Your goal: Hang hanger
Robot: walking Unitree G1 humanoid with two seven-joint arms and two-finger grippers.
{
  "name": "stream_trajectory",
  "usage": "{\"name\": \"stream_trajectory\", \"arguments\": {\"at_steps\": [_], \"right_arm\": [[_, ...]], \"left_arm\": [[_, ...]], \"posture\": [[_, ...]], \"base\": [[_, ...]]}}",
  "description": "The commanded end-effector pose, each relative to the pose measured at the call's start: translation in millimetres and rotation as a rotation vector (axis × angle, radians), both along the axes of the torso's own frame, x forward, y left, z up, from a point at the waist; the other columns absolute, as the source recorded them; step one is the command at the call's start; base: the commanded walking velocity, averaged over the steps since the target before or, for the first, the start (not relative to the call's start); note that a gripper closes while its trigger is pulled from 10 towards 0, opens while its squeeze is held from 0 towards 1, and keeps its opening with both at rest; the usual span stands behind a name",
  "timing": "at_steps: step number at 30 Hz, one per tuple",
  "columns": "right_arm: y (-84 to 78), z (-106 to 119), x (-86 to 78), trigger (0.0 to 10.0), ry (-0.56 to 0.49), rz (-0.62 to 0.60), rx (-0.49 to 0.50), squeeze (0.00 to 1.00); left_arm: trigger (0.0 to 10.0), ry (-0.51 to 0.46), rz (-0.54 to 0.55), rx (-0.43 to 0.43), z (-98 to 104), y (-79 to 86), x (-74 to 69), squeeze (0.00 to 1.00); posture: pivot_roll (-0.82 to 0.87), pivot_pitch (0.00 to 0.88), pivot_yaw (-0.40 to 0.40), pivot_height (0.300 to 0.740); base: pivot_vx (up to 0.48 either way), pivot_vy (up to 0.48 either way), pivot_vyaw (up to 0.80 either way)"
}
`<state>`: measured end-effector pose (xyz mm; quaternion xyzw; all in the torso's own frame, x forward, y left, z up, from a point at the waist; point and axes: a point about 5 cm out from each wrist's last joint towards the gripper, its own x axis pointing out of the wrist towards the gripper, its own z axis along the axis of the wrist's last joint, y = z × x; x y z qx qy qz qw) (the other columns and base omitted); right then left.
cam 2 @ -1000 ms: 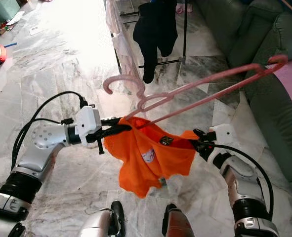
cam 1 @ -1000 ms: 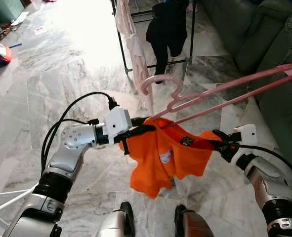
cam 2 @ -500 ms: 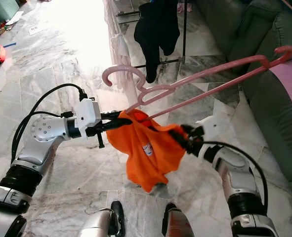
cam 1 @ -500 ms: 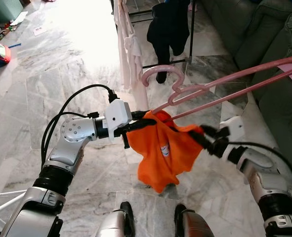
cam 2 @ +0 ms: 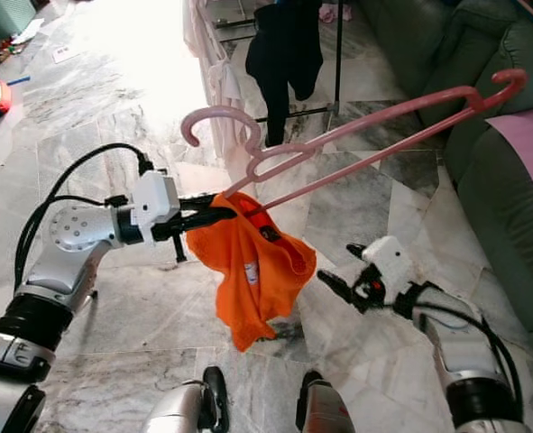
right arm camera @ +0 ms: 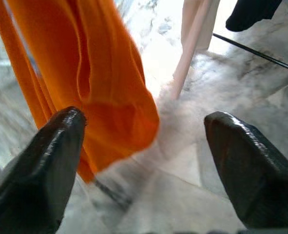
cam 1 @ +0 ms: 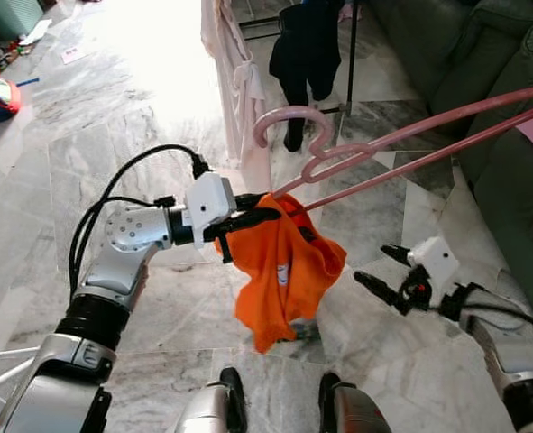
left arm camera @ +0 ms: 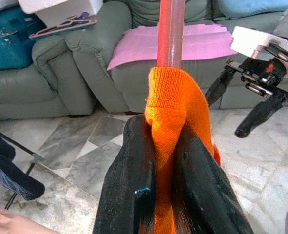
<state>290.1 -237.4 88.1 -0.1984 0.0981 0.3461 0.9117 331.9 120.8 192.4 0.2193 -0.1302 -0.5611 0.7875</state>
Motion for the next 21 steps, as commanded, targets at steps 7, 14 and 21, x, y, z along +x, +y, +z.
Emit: {"name": "stream_trajectory", "arguments": {"at_steps": [7, 14, 21], "right_arm": [[2.7, -20.1, -12.4, 10.0, -0.048, 0.035, -0.165, 0.18], [6.4, -24.9, -6.1, 10.0, -0.163, 0.003, -0.289, 0.00], [15.6, -25.1, 4.3, 10.0, -0.225, -0.046, -0.291, 0.00]], "left_arm": [[0.0, -0.037, -0.043, 0.000, 17.9, -0.2, -1.7, 0.00], [0.0, -0.043, -0.078, -0.022, 29.8, -4.4, -5.6, 0.00], [0.0, -0.038, -0.094, -0.040, 36.1, -6.8, -9.8, 0.00]], "posture": [[-0.04, 0.296, 0.105, 0.740], [-0.03, 0.295, 0.103, 0.740], [-0.02, 0.294, 0.102, 0.740]], "base": [[0.000, 0.000, 0.00], [0.000, 0.000, 0.00], [0.000, 0.000, 0.00]]}}
